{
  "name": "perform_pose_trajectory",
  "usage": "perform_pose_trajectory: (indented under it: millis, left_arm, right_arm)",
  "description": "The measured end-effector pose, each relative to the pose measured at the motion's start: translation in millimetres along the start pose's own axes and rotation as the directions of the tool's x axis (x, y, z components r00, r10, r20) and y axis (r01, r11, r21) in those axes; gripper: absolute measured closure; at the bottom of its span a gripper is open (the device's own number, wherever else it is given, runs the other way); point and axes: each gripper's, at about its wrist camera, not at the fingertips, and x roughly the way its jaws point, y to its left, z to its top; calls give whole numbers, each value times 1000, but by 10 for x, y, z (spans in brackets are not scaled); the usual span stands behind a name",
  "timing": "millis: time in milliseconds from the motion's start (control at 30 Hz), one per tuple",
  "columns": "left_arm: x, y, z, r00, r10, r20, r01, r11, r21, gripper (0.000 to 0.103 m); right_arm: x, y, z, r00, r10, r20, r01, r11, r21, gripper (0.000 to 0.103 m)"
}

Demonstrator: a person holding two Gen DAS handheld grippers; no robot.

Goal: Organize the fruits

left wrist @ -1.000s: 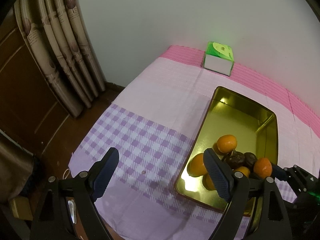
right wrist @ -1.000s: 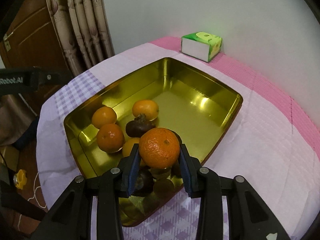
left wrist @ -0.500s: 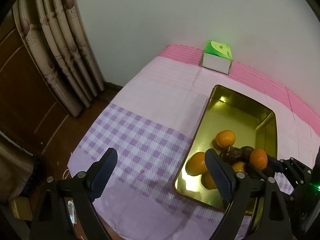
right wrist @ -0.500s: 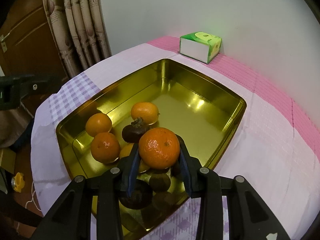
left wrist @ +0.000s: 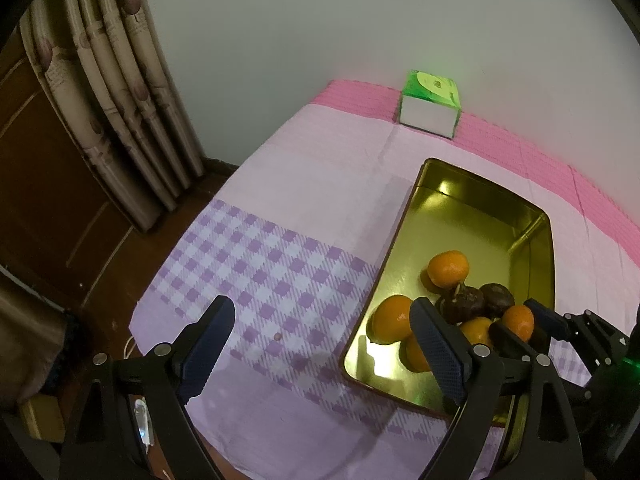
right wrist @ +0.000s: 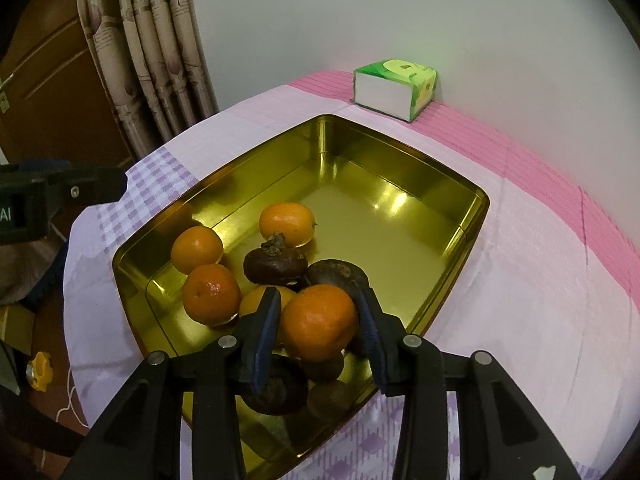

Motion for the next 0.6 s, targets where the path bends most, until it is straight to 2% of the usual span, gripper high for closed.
perform_pose_trajectory:
  millis: [200,267,400,567,600]
  left_arm:
    - [-31,-53,-37,999,-48,-20,48,999,14,14]
    - [-61,-63,-62,998,-58,-25,59,998,22,14]
    - [-111,-42,-125,997,-70,-38,71,997,29,14]
    - [-146,-42,-205,997,-66,-45,68,997,45,14]
    - [-146,-49,-215,997,-65,-46,68,997,48,14]
  right_arm:
    - [-40,-27,-17,1000,9,0,-9,1000,8,51]
    - [-73,-42,-11,1000,5,6,-5,1000,9,42]
    - [-173,-106,0,1000,0,20,-1,999,41,32]
    - [-257,-119,-36,1000,-21,0,21,998,62,14]
    - [-280,-120,-54,1000,-29,-4,30,997,67,13]
